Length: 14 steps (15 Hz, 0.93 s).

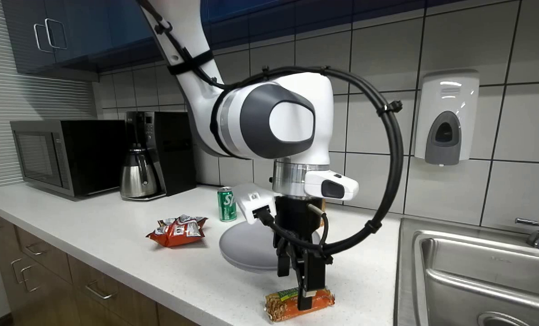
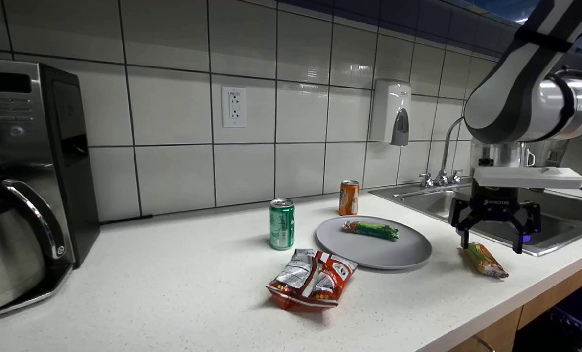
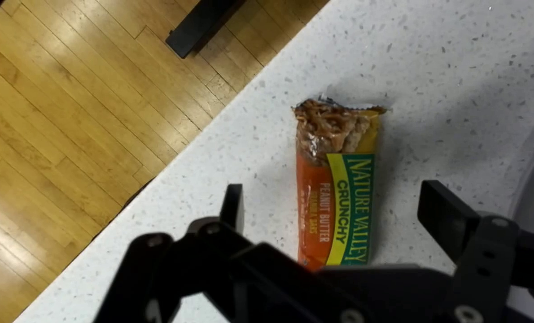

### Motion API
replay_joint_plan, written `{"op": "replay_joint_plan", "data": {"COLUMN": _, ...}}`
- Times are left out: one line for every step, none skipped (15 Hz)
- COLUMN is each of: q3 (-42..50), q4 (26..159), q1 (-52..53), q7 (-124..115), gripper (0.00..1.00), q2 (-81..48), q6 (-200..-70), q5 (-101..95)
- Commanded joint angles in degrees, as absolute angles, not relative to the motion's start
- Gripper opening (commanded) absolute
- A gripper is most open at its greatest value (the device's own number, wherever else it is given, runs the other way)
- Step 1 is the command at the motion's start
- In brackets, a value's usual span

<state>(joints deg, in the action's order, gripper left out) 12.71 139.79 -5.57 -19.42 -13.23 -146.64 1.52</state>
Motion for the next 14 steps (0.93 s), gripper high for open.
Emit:
{"op": "replay_joint_plan", "data": {"q3": 12.2, "q4": 138.8, "q1": -6.3, "q7": -19.3, "gripper": 1.00, "q2": -14.7, "q6": -147.2, "q5": 2.5}}
{"op": "replay_joint_plan", "data": {"q3": 12.2, "q4": 138.7, "q1": -6.3, "q7": -19.2, "gripper": 1.00, "q2": -15.0, "q6": -147.2, "q5": 2.6}}
{"op": "replay_joint_plan", "data": {"q3": 12.3, "q4": 138.5, "q1": -6.3, "q7": -19.2, "gripper": 1.00, "q2": -15.2, "q6": -147.2, "q5": 2.6}}
{"op": "replay_joint_plan", "data": {"q3": 12.3, "q4": 138.3, "q1": -6.3, "q7": -19.2, "gripper": 1.00, "q2": -15.6, "q6": -147.2, "q5": 2.7}}
{"op": "replay_joint_plan", "data": {"q3": 12.3, "q4": 138.2, "q1": -6.3, "q7": -19.2, "gripper": 1.00, "q2": -15.8, "q6": -147.2, "q5": 2.7}}
{"op": "replay_joint_plan", "data": {"q3": 12.3, "q4": 138.0, "q1": -6.3, "q7": -19.1, "gripper": 1.00, "q2": -16.1, "q6": -147.2, "q5": 2.8}}
{"op": "replay_joint_plan", "data": {"q3": 12.3, "q4": 137.8, "q1": -6.3, "q7": -19.1, "gripper": 1.00, "q2": -16.3, "q6": -147.2, "q5": 2.9}}
{"op": "replay_joint_plan", "data": {"q3": 12.3, "q4": 137.6, "q1": -6.3, "q7": -19.0, "gripper": 1.00, "q2": -16.5, "q6": -147.2, "q5": 3.1}}
{"op": "replay_joint_plan", "data": {"q3": 12.2, "q4": 137.4, "q1": -6.4, "q7": -18.9, "gripper": 1.00, "q2": -16.8, "q6": -147.1, "q5": 3.3}}
{"op": "replay_joint_plan", "data": {"q3": 12.2, "q4": 137.3, "q1": -6.4, "q7": -18.8, "gripper": 1.00, "q2": -16.9, "q6": -147.1, "q5": 3.6}}
{"op": "replay_joint_plan", "data": {"q3": 12.3, "q4": 137.1, "q1": -6.4, "q7": -18.8, "gripper": 1.00, "q2": -17.1, "q6": -147.0, "q5": 3.6}}
{"op": "replay_joint_plan", "data": {"q3": 12.3, "q4": 136.9, "q1": -6.5, "q7": -18.8, "gripper": 0.75, "q2": -17.4, "q6": -147.0, "q5": 3.8}}
{"op": "replay_joint_plan", "data": {"q3": 12.2, "q4": 136.8, "q1": -6.7, "q7": -18.4, "gripper": 0.72, "q2": -17.5, "q6": -146.9, "q5": 4.2}}
{"op": "replay_joint_plan", "data": {"q3": 12.1, "q4": 136.7, "q1": -6.8, "q7": -18.2, "gripper": 0.66, "q2": -17.6, "q6": -146.8, "q5": 4.5}}
